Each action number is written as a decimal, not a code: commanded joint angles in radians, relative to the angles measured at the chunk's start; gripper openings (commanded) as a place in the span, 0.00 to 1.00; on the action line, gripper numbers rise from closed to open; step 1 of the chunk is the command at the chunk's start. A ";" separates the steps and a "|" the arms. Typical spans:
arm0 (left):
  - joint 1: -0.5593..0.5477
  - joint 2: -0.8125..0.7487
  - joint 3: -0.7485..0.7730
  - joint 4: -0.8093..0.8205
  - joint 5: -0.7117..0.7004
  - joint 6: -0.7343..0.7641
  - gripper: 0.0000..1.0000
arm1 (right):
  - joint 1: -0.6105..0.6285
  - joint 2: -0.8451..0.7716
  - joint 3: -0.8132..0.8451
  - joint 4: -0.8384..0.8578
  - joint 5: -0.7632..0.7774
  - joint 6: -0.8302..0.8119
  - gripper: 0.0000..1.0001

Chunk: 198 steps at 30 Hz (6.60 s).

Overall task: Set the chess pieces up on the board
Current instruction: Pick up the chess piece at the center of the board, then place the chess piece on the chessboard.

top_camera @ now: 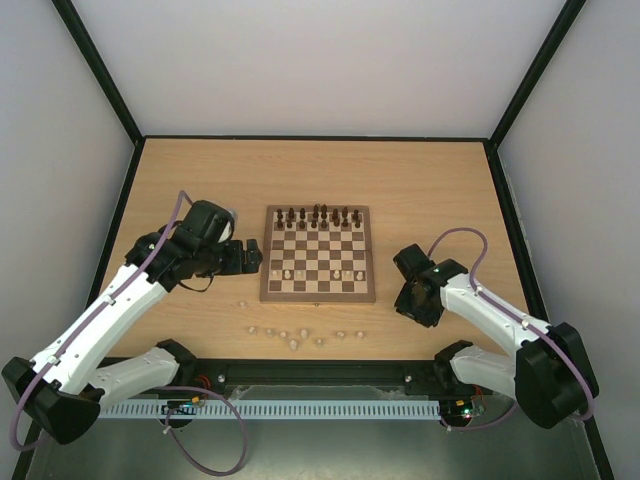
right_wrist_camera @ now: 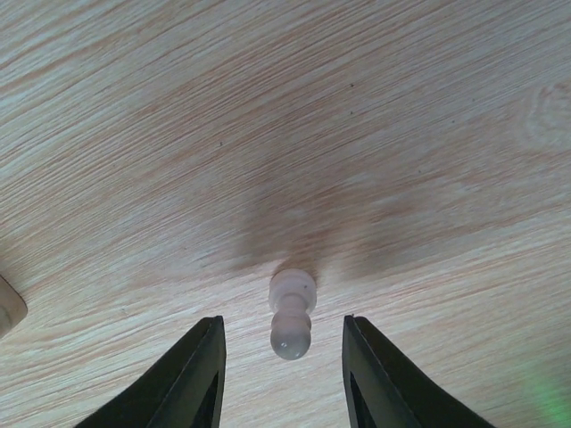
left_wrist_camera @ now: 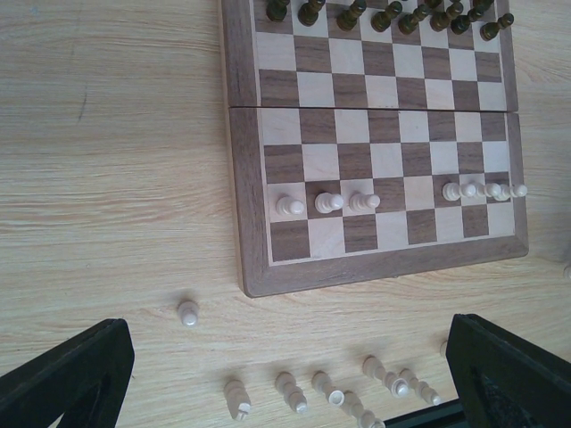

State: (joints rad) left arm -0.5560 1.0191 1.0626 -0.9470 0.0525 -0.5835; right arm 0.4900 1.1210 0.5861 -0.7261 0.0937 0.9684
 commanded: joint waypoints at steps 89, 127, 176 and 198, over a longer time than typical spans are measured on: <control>0.004 -0.084 -0.013 -0.097 -0.066 -0.060 0.99 | 0.389 0.772 1.016 -0.244 -0.011 -0.263 0.04; 0.004 -0.107 -0.031 -0.113 -0.070 -0.062 0.99 | 0.392 0.834 0.847 -0.079 -0.007 -0.239 0.06; 0.004 -0.123 -0.020 -0.133 -0.085 -0.063 0.99 | 0.390 0.884 0.871 -0.065 0.021 -0.260 0.12; 0.004 -0.118 -0.030 -0.120 -0.079 -0.056 0.99 | 0.390 0.893 0.907 -0.125 0.038 -0.257 0.13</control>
State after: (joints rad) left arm -0.5556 0.9047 1.0416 -1.0626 -0.0265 -0.6399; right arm 0.8776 1.9793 1.4971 -0.7872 0.1089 0.7139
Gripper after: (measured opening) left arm 0.990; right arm 0.131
